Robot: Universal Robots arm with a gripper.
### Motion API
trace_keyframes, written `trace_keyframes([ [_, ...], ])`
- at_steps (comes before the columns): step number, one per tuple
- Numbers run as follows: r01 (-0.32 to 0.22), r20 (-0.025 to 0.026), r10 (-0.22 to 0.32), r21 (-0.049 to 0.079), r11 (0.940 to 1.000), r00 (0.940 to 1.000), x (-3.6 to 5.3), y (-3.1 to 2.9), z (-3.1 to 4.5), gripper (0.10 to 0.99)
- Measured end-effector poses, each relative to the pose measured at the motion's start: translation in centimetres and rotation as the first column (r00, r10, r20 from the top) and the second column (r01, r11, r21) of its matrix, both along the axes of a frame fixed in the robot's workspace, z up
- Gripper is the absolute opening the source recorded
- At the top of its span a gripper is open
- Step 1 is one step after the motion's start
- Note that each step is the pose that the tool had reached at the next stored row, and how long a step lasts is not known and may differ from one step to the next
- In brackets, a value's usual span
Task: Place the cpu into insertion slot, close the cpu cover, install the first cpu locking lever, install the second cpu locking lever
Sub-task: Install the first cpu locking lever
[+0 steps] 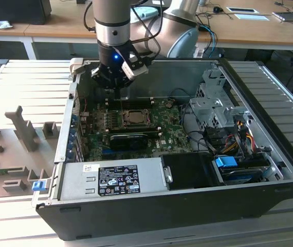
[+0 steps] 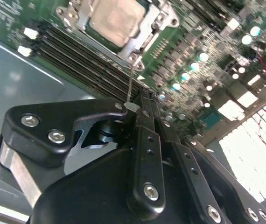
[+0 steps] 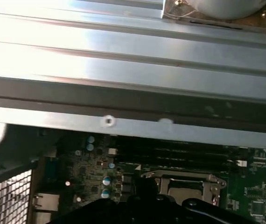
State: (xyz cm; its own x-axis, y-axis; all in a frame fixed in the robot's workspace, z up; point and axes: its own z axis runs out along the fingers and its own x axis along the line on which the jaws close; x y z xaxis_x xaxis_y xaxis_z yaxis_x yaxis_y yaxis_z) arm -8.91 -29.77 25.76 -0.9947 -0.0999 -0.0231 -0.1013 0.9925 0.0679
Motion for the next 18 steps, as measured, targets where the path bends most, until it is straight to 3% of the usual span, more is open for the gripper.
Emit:
trace_keyframes([
  [2,0.002,-0.0002,-0.002,0.000,1.0000,1.0000,0.56,0.03,-0.06,0.106],
  [6,0.008,-0.0007,-0.008,0.000,1.0000,1.0000,2.58,0.08,-0.40,0.106],
  [7,0.010,-0.0010,-0.010,0.011,0.9999,0.9999,2.94,0.06,-0.49,0.106],
  [8,0.014,-0.0009,-0.014,0.022,0.9997,0.9999,3.11,0.07,-0.59,0.106],
  [9,0.016,-0.0007,-0.016,0.025,0.9996,0.9999,3.22,0.08,-0.73,0.106],
  [18,0.029,-0.0012,-0.029,0.025,0.9993,0.9996,4.01,0.33,-2.56,0.106],
])
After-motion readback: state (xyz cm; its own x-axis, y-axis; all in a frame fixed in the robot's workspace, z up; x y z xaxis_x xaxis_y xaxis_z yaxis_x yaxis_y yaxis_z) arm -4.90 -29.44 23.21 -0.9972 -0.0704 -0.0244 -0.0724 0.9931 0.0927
